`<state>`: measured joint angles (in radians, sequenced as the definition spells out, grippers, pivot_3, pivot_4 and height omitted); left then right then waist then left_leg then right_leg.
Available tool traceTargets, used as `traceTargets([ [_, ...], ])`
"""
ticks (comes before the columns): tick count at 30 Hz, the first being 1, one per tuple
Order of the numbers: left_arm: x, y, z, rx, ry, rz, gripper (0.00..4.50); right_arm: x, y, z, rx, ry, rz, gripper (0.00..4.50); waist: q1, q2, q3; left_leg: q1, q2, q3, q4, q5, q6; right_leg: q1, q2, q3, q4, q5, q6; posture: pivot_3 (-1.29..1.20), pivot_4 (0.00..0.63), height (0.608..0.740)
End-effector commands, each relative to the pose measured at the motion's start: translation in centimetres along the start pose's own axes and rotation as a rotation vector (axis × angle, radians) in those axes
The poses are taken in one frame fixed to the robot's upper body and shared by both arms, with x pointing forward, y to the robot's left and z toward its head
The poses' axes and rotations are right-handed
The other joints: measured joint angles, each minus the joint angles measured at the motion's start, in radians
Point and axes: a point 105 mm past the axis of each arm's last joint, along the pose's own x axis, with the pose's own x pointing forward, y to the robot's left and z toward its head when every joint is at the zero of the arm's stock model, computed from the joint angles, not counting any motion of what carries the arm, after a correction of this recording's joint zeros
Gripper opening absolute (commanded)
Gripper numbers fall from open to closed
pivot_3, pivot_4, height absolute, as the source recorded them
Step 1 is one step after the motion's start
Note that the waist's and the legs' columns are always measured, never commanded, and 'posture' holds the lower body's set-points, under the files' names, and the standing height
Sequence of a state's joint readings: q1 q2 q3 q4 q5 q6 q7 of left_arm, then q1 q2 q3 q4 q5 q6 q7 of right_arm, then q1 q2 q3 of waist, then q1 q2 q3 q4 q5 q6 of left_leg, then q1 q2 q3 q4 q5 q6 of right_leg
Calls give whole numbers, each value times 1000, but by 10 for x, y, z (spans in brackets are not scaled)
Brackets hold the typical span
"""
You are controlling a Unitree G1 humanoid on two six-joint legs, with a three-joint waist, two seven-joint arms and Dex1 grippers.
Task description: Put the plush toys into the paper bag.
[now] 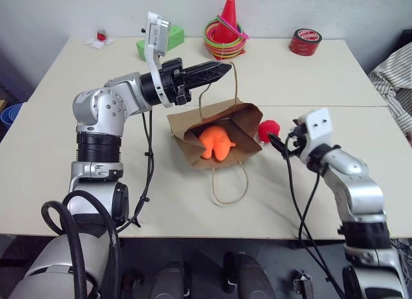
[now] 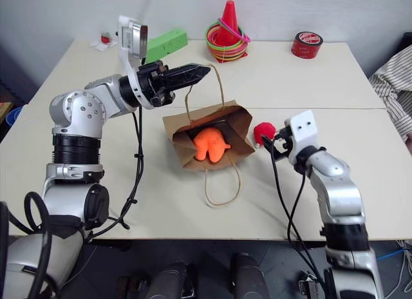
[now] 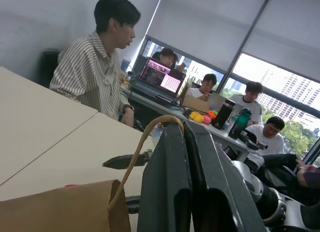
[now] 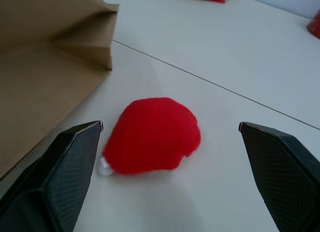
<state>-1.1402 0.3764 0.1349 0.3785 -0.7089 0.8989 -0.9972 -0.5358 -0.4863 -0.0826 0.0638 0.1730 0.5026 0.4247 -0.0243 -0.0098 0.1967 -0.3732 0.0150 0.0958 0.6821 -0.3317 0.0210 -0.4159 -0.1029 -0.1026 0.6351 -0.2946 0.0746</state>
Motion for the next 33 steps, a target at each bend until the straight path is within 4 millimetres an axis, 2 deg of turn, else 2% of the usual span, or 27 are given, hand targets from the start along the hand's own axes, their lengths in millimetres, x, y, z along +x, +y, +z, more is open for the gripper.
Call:
traceTargets([
  [1, 0, -5, 12, 71, -9, -3, 0, 21, -7, -2, 26, 31, -7, 4467, 1, 0, 0, 0, 0, 0, 0, 0, 0, 0, 0, 0, 0, 0, 0, 0, 150, 740],
  [2, -1, -5, 12, 71, -9, 1, 0, 27, -6, -4, 53, 37, 12, 4467, 0, 0, 0, 0, 0, -1, 0, 0, 0, 0, -1, 0, 0, 0, 0, 0, 150, 740],
  [5, -5, -4, 11, 71, -4, 16, 0, 38, -2, -15, 116, 84, 55, 3841, -3, 0, 0, -1, 0, -1, 0, 0, 0, 0, -2, -1, 0, 0, 0, 0, 150, 740],
  [7, -7, -3, 10, 69, -1, 22, 0, 42, 3, -21, 189, 114, 98, 3160, -3, 0, 0, -1, 0, -1, 0, 0, 0, 0, -2, -1, 0, 0, 0, 0, 150, 740],
  [11, -7, -3, 9, 62, -3, 24, 0, 44, 5, -20, 219, 110, 127, 1831, -3, 0, 0, -1, 0, -2, 1, 0, 1, 1, -6, -2, 1, 0, 0, 0, 150, 740],
  [14, -6, -1, 6, 57, -4, 25, 0, 33, -3, -11, 236, 68, 144, 871, -3, 0, 0, 0, -1, -2, 1, 0, 1, 1, -6, -2, 1, 0, 0, 0, 150, 740],
  [17, -3, -2, 4, 51, -2, 15, 0, 7, -14, 8, 155, -18, 177, 212, 6, 0, 0, -1, -1, -3, 0, 0, 1, 1, -6, -3, 1, 0, 0, 0, 150, 740],
  [21, 0, -1, 4, 48, 1, 5, 0, -33, -25, 35, 71, -91, 220, 162, 21, 0, 0, -2, -2, -2, 0, 0, 1, 0, -6, -3, -1, 0, 1, 0, 150, 740],
  [23, 2, -2, 4, 32, -1, -11, 0, -57, -17, 49, 63, -128, 294, 161, 24, 0, 0, -2, -2, -2, 0, 0, 1, 0, -6, -3, -2, 1, 1, 0, 150, 740],
  [25, 5, -4, 4, 15, -1, -26, 0, -76, 11, 57, 55, -140, 424, 161, 25, 0, 0, -2, -1, -2, 0, 0, 1, 0, -6, -3, -2, 1, 1, 0, 150, 740],
  [27, 7, -4, 2, 6, 2, -35, 0, -84, 33, 58, 64, -128, 496, 161, 21, 0, 0, -1, 0, -2, 0, 0, 0, 1, -5, -3, -2, 1, 1, 0, 150, 740],
  [29, 9, -5, 1, -5, 4, -47, 0, -81, 59, 61, 92, -139, 531, 161, 20, 0, 0, 0, 0, -1, 0, 0, 0, 1, -4, -3, -2, 1, 1, 0, 150, 740],
  [30, 11, -6, -1, -11, 7, -53, 0, -72, 72, 62, 99, -151, 522, 161, 20, 0, 0, 1, 0, -1, 0, 0, 0, 1, -4, -2, -1, 1, 1, 0, 150, 740],
  [33, 13, -8, -1, -19, 10, -73, 0, -42, 89, 60, 105, -166, 414, 161, 19, 0, 0, 2, 0, 0, 1, 0, 0, 1, -5, -1, 1, 1, 1, 0, 150, 740],
])
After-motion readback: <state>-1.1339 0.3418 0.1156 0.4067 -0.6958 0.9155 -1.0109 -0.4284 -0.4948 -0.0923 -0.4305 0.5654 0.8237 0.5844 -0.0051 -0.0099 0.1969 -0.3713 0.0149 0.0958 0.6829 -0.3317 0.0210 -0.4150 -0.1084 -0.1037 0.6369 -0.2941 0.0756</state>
